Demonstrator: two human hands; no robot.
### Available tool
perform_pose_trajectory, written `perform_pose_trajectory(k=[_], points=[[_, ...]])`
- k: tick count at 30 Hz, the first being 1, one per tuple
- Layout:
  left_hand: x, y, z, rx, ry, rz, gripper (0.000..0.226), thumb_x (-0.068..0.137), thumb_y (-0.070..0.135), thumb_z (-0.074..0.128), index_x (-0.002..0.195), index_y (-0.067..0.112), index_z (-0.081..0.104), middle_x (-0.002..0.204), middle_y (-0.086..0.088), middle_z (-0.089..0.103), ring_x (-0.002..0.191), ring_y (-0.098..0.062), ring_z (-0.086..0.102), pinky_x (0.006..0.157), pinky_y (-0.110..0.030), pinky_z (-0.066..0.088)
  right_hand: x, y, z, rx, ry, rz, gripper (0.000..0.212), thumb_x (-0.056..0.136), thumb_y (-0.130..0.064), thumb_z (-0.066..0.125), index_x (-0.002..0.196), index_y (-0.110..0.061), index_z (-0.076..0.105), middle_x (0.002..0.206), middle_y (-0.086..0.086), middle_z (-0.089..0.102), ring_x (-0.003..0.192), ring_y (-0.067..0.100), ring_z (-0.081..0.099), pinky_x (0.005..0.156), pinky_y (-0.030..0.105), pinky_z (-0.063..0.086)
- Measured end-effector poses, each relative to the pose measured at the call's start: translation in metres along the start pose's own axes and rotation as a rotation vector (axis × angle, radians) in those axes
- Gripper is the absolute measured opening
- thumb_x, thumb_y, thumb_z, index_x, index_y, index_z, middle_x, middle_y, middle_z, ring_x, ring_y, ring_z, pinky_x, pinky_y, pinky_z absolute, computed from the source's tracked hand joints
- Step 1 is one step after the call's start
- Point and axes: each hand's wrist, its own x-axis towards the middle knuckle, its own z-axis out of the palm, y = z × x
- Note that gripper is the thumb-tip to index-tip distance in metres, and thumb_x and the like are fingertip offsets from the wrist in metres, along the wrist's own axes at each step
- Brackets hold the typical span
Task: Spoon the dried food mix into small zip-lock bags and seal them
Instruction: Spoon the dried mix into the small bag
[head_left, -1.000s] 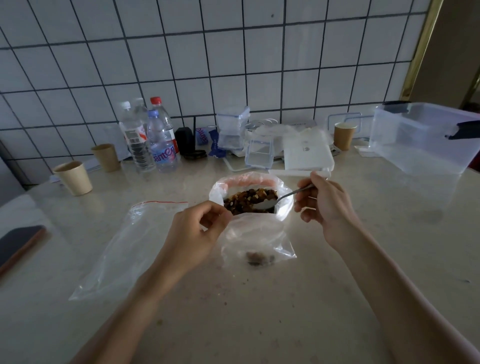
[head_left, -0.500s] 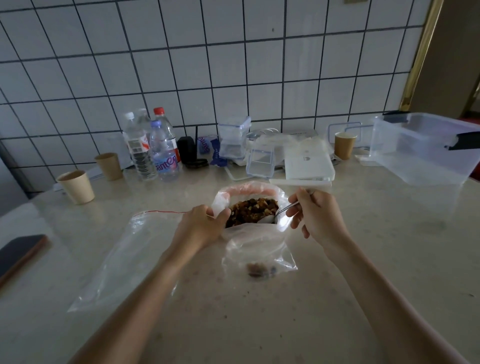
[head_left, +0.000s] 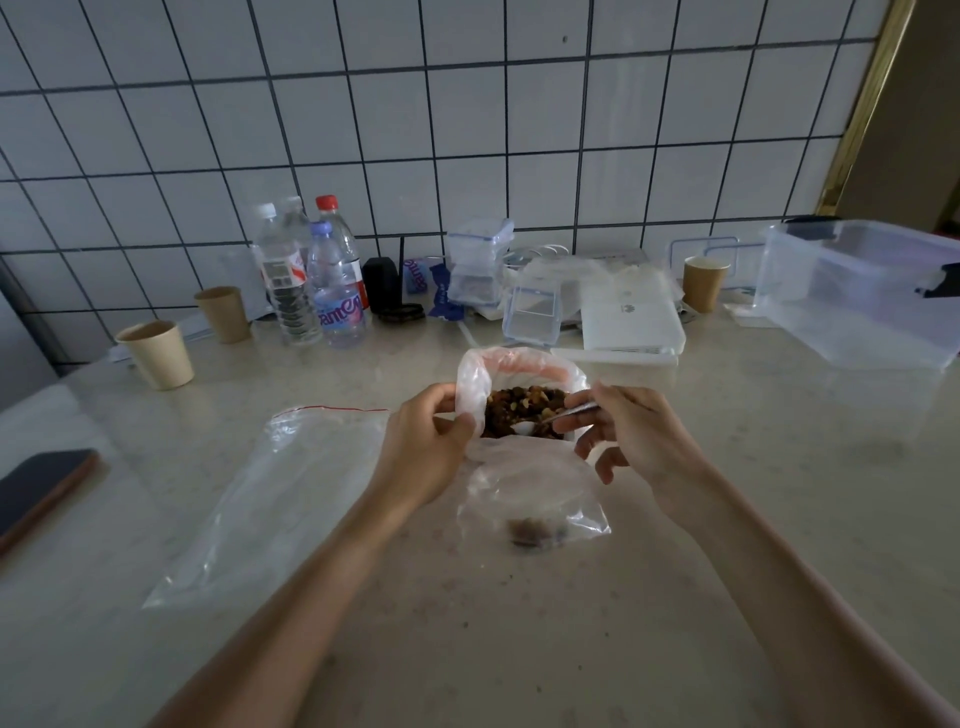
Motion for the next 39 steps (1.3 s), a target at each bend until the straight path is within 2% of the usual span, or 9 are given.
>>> perform_pose_trajectory(k=[6, 13, 20, 24, 27, 31, 34, 37, 39], points=[[-0.004, 0.001, 0.004, -0.023, 0.005, 0.026, 0.021, 0.099, 0.041, 0.065, 0.119, 0.033, 0.070, 0.106, 0.014, 0.076, 0.093, -0.005, 0.073, 0.083, -0.048, 0.062, 0.003, 0.005, 0.009, 0.003, -0.047, 0.021, 0.033, 0.110, -0.017, 0.041, 0.105, -0.004, 0.071, 0.095, 0.010, 0.080, 0.050, 0.015, 0.054, 0.040, 0.028, 0.043], [-0.003, 0.002, 0.004, -0.067, 0.014, 0.016, 0.027, 0.098, 0.029, 0.069, 0.125, 0.032, 0.069, 0.109, 0.021, 0.073, 0.099, -0.002, 0.071, 0.088, -0.046, 0.062, 0.009, 0.012, 0.011, 0.053, -0.041, 0.094, 0.034, 0.109, -0.021, 0.042, 0.108, -0.005, 0.072, 0.097, 0.003, 0.081, 0.044, 0.013, 0.047, 0.042, 0.022, 0.043], [-0.002, 0.004, 0.002, -0.179, 0.014, -0.026, 0.018, 0.099, 0.029, 0.068, 0.113, 0.040, 0.066, 0.107, 0.012, 0.076, 0.092, -0.013, 0.075, 0.085, -0.050, 0.063, 0.010, 0.011, 0.003, 0.246, 0.017, 0.162, 0.034, 0.109, -0.020, 0.043, 0.111, 0.001, 0.069, 0.098, 0.014, 0.080, 0.046, 0.017, 0.053, 0.045, 0.029, 0.050], [0.000, 0.002, -0.003, -0.119, 0.017, -0.052, 0.015, 0.098, 0.031, 0.069, 0.111, 0.038, 0.066, 0.107, 0.014, 0.073, 0.085, -0.012, 0.075, 0.083, -0.050, 0.063, 0.010, 0.012, 0.000, 0.287, 0.031, 0.153, 0.036, 0.109, -0.022, 0.042, 0.112, 0.002, 0.069, 0.100, 0.016, 0.080, 0.051, 0.019, 0.055, 0.049, 0.033, 0.052], [0.001, 0.001, -0.010, -0.021, 0.007, -0.079, 0.016, 0.096, 0.041, 0.070, 0.110, 0.033, 0.067, 0.106, 0.014, 0.072, 0.088, -0.010, 0.072, 0.085, -0.048, 0.063, 0.010, 0.011, -0.002, 0.299, 0.039, 0.111, 0.036, 0.108, -0.021, 0.042, 0.111, 0.003, 0.069, 0.100, 0.018, 0.079, 0.052, 0.021, 0.055, 0.049, 0.033, 0.051], [-0.001, -0.002, -0.024, 0.236, -0.006, -0.120, 0.043, 0.090, 0.061, 0.067, 0.097, 0.019, 0.066, 0.088, 0.005, 0.073, 0.083, -0.016, 0.072, 0.082, -0.042, 0.059, 0.010, 0.007, -0.006, 0.301, 0.059, 0.055, 0.036, 0.108, -0.020, 0.042, 0.107, 0.002, 0.070, 0.098, 0.020, 0.078, 0.049, 0.020, 0.055, 0.046, 0.032, 0.050], [-0.005, 0.003, -0.034, 0.364, -0.180, -0.211, 0.051, 0.091, 0.067, 0.061, 0.080, 0.018, 0.069, 0.067, 0.003, 0.076, 0.068, -0.011, 0.073, 0.076, -0.033, 0.056, 0.009, 0.004, -0.012, 0.303, 0.071, 0.021, 0.037, 0.107, -0.020, 0.042, 0.103, 0.002, 0.071, 0.095, 0.022, 0.078, 0.049, 0.021, 0.056, 0.044, 0.031, 0.049], [-0.011, 0.012, -0.036, 0.363, -0.390, -0.295, 0.059, 0.090, 0.072, 0.058, 0.078, 0.016, 0.073, 0.071, 0.006, 0.078, 0.061, -0.005, 0.074, 0.056, -0.023, 0.045, 0.007, -0.002, -0.017, 0.310, 0.074, 0.012, 0.038, 0.106, -0.021, 0.043, 0.096, 0.000, 0.072, 0.087, 0.022, 0.077, 0.050, 0.023, 0.059, 0.043, 0.030, 0.047], [-0.015, 0.017, -0.033, 0.385, -0.449, -0.287, 0.057, 0.087, 0.073, 0.061, 0.078, 0.018, 0.074, 0.072, 0.007, 0.078, 0.061, -0.002, 0.072, 0.054, -0.021, 0.042, 0.007, -0.006, -0.021, 0.311, 0.067, 0.018, 0.040, 0.107, -0.022, 0.042, 0.091, -0.001, 0.072, 0.079, 0.020, 0.075, 0.050, 0.024, 0.060, 0.042, 0.029, 0.046]])
